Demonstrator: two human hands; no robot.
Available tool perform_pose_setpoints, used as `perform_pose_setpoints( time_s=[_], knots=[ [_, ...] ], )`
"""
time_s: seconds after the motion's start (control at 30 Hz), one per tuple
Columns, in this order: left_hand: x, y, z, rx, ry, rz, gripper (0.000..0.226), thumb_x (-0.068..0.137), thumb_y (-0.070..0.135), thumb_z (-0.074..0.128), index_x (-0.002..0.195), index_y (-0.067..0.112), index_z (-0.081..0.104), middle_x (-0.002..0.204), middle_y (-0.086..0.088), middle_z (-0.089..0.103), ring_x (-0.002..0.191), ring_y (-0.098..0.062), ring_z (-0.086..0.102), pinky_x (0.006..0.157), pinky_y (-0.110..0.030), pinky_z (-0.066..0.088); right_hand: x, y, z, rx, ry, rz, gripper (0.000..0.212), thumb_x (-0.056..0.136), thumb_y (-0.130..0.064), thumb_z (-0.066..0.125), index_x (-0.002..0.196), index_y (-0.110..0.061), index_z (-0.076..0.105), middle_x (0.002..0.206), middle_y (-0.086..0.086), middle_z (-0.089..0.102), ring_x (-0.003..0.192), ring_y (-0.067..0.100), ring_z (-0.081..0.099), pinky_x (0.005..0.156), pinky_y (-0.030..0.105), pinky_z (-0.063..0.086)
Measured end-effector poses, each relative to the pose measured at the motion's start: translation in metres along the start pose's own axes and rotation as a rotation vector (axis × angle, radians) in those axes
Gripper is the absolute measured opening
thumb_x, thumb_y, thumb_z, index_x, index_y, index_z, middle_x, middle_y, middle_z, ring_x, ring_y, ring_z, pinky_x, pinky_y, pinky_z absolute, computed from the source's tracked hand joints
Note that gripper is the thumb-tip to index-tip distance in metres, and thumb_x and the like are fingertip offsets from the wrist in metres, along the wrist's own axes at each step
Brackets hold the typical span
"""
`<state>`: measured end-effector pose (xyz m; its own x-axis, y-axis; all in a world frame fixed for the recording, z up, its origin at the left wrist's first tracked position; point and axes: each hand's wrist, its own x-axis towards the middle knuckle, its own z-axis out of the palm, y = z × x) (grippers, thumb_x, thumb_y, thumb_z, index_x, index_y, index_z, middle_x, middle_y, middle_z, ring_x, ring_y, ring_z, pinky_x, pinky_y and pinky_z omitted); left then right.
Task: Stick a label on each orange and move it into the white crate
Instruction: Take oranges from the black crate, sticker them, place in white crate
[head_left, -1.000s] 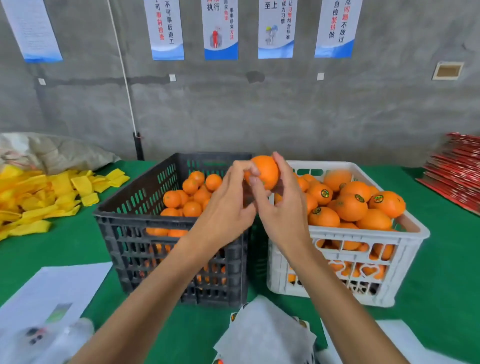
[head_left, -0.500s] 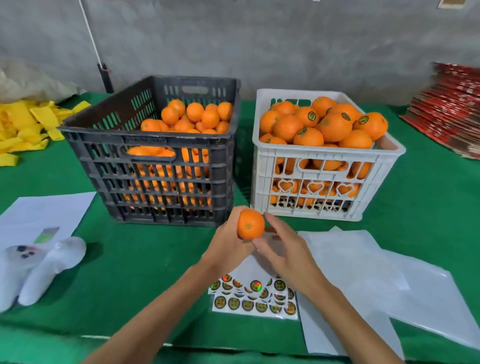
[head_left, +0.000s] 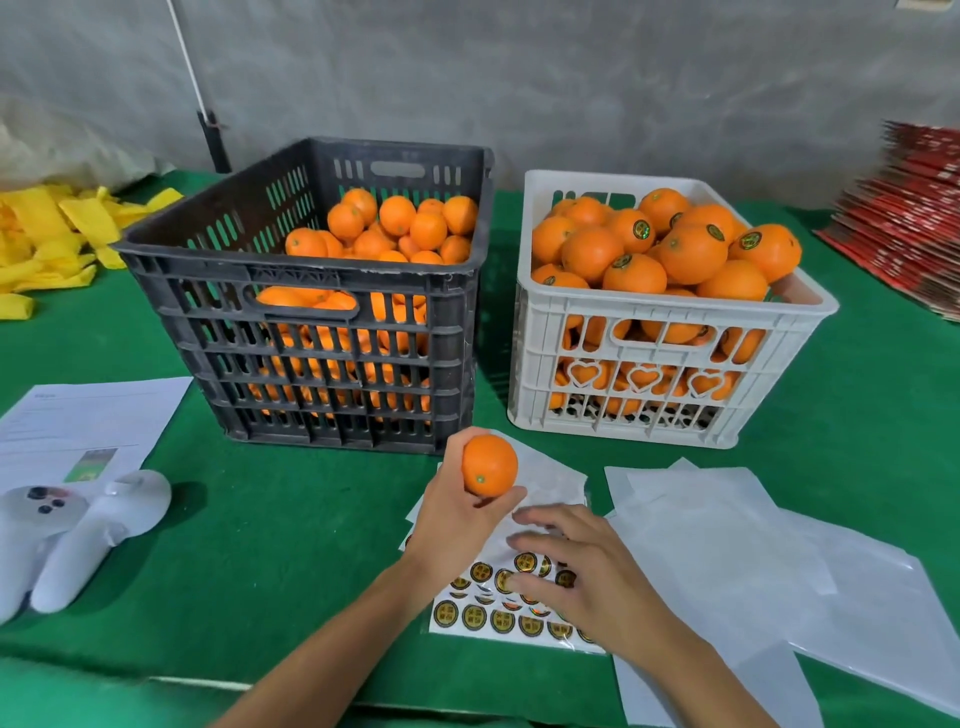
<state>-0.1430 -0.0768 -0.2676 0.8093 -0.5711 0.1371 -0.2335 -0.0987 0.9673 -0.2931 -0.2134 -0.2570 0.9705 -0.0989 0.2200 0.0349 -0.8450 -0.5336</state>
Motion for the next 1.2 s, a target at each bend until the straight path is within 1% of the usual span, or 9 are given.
perform_pose_setpoints(
  time_s=[0.13,0.3,0.43,0.63,0.73,0.83,0.9,1.07,1.2],
  knots=[
    [-0.0002,-0.0009,0.0009,0.03,0.001,0.0,0.071,0.083,0.043,0.087,0.133,0.058,0.04,0.116,0.013,0.062,0.093,-0.004,0.069,0.075,-0.015,0.053,-0.002,0.0025,0.002,0.113,0.039,0.052,0.037,0.092,-0.061,0.065,0.116,-0.036,0.076,0.134,-0.027,0.057,0.129,0.001,0.047,0.111,0.032,0.036],
    [-0.0007,-0.0037,0.0021,0.093,-0.009,0.005,0.073,0.083,0.047,0.086,0.136,0.058,0.037,0.122,0.009,0.059,0.094,-0.004,0.069,0.081,-0.025,0.056,-0.0028,0.0022,0.0024,0.228,0.045,0.126,0.029,0.091,-0.058,0.065,0.11,-0.039,0.077,0.131,-0.031,0.055,0.133,0.004,0.044,0.113,0.03,0.034],
    [-0.0009,-0.0046,0.0027,0.095,-0.013,0.016,0.073,0.083,0.045,0.087,0.135,0.059,0.037,0.123,0.008,0.059,0.093,-0.005,0.069,0.083,-0.026,0.058,-0.0025,0.0021,0.0029,0.245,0.048,0.136,0.016,0.095,-0.044,0.069,0.108,-0.039,0.077,0.129,-0.03,0.058,0.132,0.005,0.046,0.113,0.034,0.035],
    [-0.0003,-0.0058,0.0039,0.11,-0.013,0.014,0.075,0.082,0.045,0.087,0.136,0.058,0.037,0.122,0.007,0.06,0.093,-0.01,0.07,0.084,-0.03,0.059,-0.0041,0.0004,0.0008,0.252,0.037,0.129,0.017,0.097,-0.047,0.065,0.107,-0.041,0.077,0.13,-0.03,0.057,0.133,0.004,0.044,0.112,0.032,0.035],
    [-0.0005,-0.0062,0.004,0.102,-0.013,0.015,0.075,0.082,0.045,0.088,0.137,0.058,0.038,0.12,0.006,0.061,0.088,-0.008,0.071,0.084,-0.032,0.06,-0.0042,0.0005,0.0012,0.252,0.035,0.135,0.014,0.097,-0.042,0.067,0.105,-0.039,0.078,0.13,-0.03,0.057,0.133,0.004,0.044,0.112,0.033,0.035],
    [-0.0008,-0.0059,0.0041,0.112,-0.012,0.013,0.075,0.082,0.046,0.088,0.136,0.058,0.038,0.12,0.007,0.061,0.09,-0.009,0.071,0.085,-0.035,0.06,-0.0048,0.0015,0.0013,0.259,0.027,0.149,0.013,0.096,-0.037,0.069,0.104,-0.037,0.079,0.13,-0.03,0.057,0.133,0.004,0.044,0.113,0.035,0.035],
    [-0.0007,-0.0058,0.0039,0.117,-0.011,0.012,0.075,0.081,0.047,0.088,0.136,0.058,0.038,0.121,0.009,0.06,0.093,-0.01,0.07,0.085,-0.034,0.06,-0.0053,0.0016,0.0014,0.266,0.027,0.15,0.013,0.096,-0.036,0.069,0.105,-0.037,0.079,0.13,-0.03,0.057,0.132,0.003,0.044,0.113,0.036,0.036],
    [-0.001,-0.0045,0.0038,0.136,-0.017,0.022,0.074,0.082,0.048,0.087,0.135,0.06,0.037,0.123,0.013,0.059,0.093,-0.006,0.069,0.079,-0.021,0.055,-0.0044,0.0019,0.0017,0.274,0.039,0.137,0.016,0.098,-0.036,0.067,0.106,-0.038,0.08,0.131,-0.031,0.058,0.131,0.003,0.045,0.112,0.037,0.037],
    [-0.0007,-0.0041,0.0037,0.14,-0.015,0.022,0.074,0.081,0.049,0.087,0.134,0.06,0.037,0.123,0.015,0.059,0.094,-0.003,0.069,0.077,-0.019,0.053,-0.0043,0.0036,0.0032,0.265,0.042,0.121,0.018,0.099,-0.038,0.064,0.107,-0.039,0.08,0.132,-0.031,0.058,0.132,0.004,0.044,0.112,0.037,0.037]
  ],
)
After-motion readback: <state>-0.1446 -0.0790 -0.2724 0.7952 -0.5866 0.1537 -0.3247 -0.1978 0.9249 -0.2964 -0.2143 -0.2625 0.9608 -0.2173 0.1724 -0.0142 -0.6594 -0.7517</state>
